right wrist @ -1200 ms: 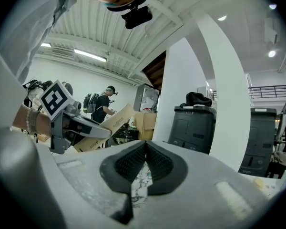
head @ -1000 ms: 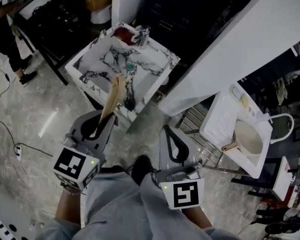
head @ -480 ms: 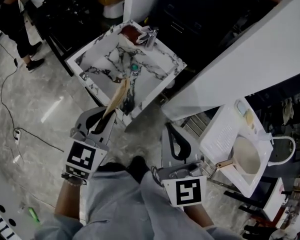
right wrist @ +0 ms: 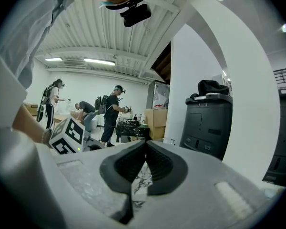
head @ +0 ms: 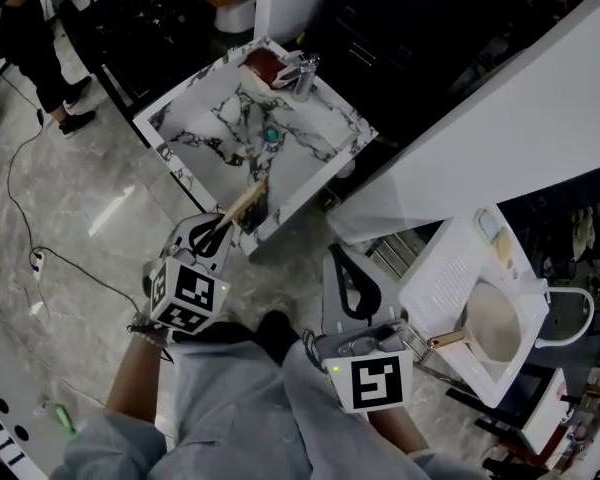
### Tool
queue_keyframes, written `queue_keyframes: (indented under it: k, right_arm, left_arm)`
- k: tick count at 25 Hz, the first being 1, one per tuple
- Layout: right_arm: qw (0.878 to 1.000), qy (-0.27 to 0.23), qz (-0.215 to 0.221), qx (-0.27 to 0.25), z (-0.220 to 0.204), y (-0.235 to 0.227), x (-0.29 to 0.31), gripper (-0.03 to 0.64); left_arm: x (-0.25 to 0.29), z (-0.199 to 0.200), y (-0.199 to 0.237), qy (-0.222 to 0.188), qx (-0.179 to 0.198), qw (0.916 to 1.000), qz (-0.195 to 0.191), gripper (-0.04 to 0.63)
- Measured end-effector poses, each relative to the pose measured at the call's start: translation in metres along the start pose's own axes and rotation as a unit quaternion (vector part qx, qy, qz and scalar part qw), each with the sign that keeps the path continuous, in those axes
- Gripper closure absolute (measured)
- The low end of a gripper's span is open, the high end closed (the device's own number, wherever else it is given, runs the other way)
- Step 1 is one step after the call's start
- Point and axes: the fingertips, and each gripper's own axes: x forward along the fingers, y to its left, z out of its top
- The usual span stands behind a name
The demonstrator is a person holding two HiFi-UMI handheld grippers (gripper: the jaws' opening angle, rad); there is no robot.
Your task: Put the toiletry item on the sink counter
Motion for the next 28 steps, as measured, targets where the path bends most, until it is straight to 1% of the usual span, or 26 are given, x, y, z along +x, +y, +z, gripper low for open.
queue_keyframes:
  k: [4, 8, 13, 16, 20, 24, 28]
  right_arm:
    - [1.0, 0.002, 0.0, 0.0, -0.004, -0.007, 0.001, 0.619]
    - [1.0, 0.011, -0.004, 0.003, -0.011, -0.015, 0.0, 0.619]
    - [1.0, 0.016, -0.008, 0.006, -0.019, -0.023, -0.001, 0.619]
    - [1.0, 0.02, -0.009, 0.008, -0.022, -0.027, -0.002, 0.62]
    - [1.0, 0.021, -0.008, 0.009, -0.024, -0.03, -0.002, 0.619]
    - [1.0, 0.022, -0.008, 0.009, -0.027, -0.031, -0.003, 0.619]
    - [1.0, 0.025, -0.008, 0.011, -0.028, -0.033, -0.003, 0.619]
  left_arm:
    - [0.024, -0.016, -0.004, 0.035, 0.037, 0.9987, -0.004, 0.558]
    - [0.048, -0.027, -0.01, 0.055, 0.064, 0.9963, -0.016, 0.558]
    - [0.073, -0.038, -0.02, 0.08, 0.127, 0.9885, -0.023, 0.558]
    - [0.083, -0.043, -0.026, 0.088, 0.153, 0.984, -0.024, 0.558]
    - [0.091, -0.047, -0.031, 0.095, 0.166, 0.9812, -0.027, 0.558]
    - [0.096, -0.052, -0.034, 0.101, 0.161, 0.9811, -0.035, 0.558]
    - [0.098, -0.056, -0.041, 0.106, 0.159, 0.9802, -0.052, 0.558]
